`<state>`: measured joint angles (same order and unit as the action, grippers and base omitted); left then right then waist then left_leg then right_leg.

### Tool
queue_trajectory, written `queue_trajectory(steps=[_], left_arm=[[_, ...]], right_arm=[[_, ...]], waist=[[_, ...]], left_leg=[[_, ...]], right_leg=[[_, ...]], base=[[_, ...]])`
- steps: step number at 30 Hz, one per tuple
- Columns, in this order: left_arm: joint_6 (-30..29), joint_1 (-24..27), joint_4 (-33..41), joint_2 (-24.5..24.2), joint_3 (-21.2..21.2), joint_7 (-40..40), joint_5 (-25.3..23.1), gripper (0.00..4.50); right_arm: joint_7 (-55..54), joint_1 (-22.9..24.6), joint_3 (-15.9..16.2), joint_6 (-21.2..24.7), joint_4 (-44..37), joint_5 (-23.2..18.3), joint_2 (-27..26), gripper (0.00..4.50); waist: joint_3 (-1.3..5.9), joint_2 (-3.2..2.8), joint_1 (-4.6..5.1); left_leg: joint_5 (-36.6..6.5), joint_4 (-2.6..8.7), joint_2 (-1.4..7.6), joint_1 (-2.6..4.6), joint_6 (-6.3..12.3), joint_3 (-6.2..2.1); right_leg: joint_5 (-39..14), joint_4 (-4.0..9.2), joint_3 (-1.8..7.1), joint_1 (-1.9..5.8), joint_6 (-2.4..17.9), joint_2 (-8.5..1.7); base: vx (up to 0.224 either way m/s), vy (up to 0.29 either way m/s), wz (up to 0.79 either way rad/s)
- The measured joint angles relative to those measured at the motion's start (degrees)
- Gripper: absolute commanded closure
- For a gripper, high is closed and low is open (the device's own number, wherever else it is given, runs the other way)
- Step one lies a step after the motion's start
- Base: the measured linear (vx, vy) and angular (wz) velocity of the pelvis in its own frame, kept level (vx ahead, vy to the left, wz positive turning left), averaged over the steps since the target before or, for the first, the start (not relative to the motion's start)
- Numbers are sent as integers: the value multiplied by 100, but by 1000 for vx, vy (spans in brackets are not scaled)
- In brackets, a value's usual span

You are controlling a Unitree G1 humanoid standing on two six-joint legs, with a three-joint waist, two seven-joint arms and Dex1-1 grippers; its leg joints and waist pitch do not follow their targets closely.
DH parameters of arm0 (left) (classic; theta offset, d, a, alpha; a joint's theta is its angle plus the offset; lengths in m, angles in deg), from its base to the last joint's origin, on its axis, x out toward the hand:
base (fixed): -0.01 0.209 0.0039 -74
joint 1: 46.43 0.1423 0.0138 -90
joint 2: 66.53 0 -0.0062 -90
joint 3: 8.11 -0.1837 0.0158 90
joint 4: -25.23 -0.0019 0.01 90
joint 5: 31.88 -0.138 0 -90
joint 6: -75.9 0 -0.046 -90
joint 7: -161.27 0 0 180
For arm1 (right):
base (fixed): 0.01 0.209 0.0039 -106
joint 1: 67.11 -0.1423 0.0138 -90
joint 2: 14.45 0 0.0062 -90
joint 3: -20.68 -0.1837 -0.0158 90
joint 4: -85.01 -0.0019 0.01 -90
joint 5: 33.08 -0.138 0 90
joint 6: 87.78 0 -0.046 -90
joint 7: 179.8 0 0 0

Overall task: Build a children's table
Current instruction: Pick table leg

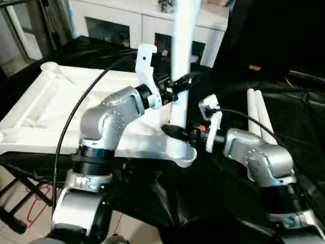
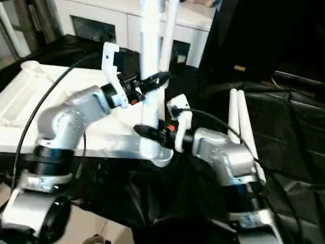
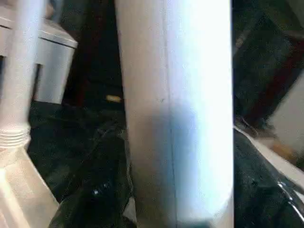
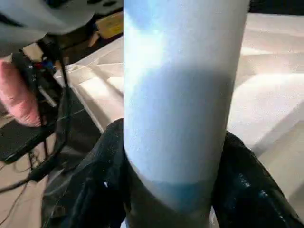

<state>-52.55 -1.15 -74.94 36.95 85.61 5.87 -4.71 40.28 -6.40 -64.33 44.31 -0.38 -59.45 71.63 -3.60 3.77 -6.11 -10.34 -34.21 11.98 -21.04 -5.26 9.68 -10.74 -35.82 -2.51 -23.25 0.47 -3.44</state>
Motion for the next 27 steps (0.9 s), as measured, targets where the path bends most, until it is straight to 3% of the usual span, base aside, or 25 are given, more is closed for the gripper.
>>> queue_trajectory(steps=[6,9,12,15,27], left_arm=[[105,0,1,127,92,-129,25,253],[158,0,30,102,100,-14,62,265],[151,33,32,-43,22,344,97,268],[135,64,76,-292,-315,987,129,268],[33,75,352,-495,-627,2305,604,268]], right_arm=[[-163,-47,2,-120,4,173,-61,260],[-140,-84,-11,-113,5,118,-62,190],[153,-106,-3,-93,-7,-25,75,181],[790,-95,207,45,-195,-84,601,149],[1542,-73,458,225,-296,-260,921,149]], waist=[[-8,20,6],[-7,21,10],[-7,23,14],[-11,40,-25],[-9,45,-27]], left_leg=[[0,-1,0,0,0,0],[0,0,0,0,0,0],[-1,-1,0,0,1,0],[-1,0,0,-1,2,0],[0,-5,0,2,1,1]], right_leg=[[0,1,1,0,0,0],[0,1,0,0,0,0],[0,1,1,0,0,0],[0,3,1,0,-1,0],[0,-7,2,0,0,-1]], base=[[0,0,0],[0,0,0],[0,0,0],[0,0,0],[0,0,0]])
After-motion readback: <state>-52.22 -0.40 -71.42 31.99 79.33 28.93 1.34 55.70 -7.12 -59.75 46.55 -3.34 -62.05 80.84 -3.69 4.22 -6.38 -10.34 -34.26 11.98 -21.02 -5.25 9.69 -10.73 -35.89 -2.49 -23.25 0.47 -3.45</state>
